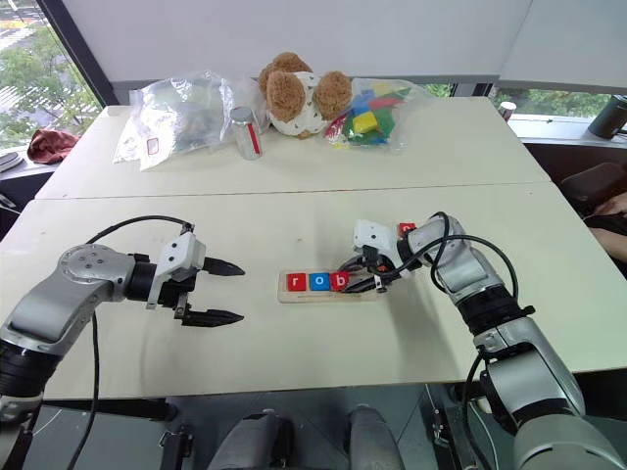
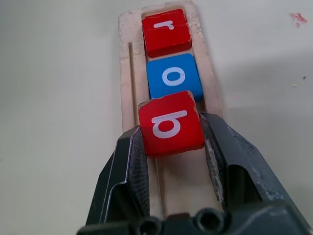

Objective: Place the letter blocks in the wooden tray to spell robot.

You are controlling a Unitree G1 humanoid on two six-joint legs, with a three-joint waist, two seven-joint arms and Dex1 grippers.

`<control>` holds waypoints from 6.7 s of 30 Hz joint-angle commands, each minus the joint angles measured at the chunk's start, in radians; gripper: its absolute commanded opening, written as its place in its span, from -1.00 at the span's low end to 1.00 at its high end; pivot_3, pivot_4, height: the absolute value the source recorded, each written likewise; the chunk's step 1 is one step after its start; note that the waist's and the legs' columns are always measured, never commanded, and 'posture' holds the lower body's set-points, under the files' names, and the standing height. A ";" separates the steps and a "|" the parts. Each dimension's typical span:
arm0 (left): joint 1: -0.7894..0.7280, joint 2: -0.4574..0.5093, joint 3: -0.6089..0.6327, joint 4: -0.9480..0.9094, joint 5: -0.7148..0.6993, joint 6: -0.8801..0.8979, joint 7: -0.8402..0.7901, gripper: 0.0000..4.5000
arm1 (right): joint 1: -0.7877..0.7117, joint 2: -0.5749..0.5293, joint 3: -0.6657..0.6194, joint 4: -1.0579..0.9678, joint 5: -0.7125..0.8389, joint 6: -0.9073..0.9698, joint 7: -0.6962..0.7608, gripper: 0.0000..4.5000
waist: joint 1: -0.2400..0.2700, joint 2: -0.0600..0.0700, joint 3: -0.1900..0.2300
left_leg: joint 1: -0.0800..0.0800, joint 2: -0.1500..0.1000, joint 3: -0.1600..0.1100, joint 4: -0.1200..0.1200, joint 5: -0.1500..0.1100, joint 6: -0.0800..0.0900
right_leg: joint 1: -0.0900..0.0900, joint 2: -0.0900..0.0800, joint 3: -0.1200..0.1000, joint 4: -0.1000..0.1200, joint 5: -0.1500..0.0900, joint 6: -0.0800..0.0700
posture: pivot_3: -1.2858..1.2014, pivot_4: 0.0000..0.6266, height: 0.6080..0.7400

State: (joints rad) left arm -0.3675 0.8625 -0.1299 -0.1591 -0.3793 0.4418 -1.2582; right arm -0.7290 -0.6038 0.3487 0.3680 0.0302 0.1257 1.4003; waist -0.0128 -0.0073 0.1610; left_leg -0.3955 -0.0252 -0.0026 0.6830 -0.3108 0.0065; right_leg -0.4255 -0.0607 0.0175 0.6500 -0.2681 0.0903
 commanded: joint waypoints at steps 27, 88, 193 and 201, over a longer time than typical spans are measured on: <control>-0.017 -0.020 0.020 -0.017 0.005 -0.026 0.030 1.00 | -0.025 0.074 -0.006 0.029 -0.009 0.055 -0.048 -0.48 | -0.002 0.000 0.000 | 0.000 0.000 0.000 0.000 0.000 0.000 | 0.000 0.000 0.000 0.000 0.000 0.000 | 0.03 -0.52 1.00; -0.141 -0.107 0.099 -0.081 -0.145 0.169 0.152 1.00 | 0.218 0.404 -0.548 -0.415 -0.027 0.737 -1.265 0.62 | -0.002 0.000 -0.001 | -0.004 -0.001 -0.001 0.000 0.004 -0.007 | -0.004 0.001 0.000 0.004 0.000 0.000 | 0.03 -0.52 1.00; -0.068 0.007 0.040 -0.098 -0.077 0.113 0.005 1.00 | 0.250 -0.206 -0.315 -0.143 0.226 0.066 -0.078 -0.49 | -0.007 0.000 0.000 | 0.004 0.002 0.000 0.000 0.000 0.000 | 0.006 0.002 0.001 -0.001 0.000 0.000 | 0.03 -0.52 1.00; -0.057 -0.015 0.022 -0.123 -0.068 0.114 0.029 1.00 | 0.090 -0.096 -0.163 -0.079 0.139 0.041 -0.038 -0.49 | 0.013 0.000 0.000 | 0.002 0.001 -0.001 0.000 0.000 0.000 | 0.004 0.001 0.000 -0.001 0.000 0.000 | 0.03 -0.52 1.00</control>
State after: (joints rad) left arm -0.4272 0.8462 -0.1129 -0.2518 -0.4449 0.5619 -1.2354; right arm -0.6128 -0.7069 0.1689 0.2824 0.1849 0.1915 1.3475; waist 0.0004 -0.0071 0.1614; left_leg -0.3935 -0.0253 -0.0036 0.6829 -0.3108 0.0065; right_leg -0.4220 -0.0606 0.0176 0.6493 -0.2681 0.0903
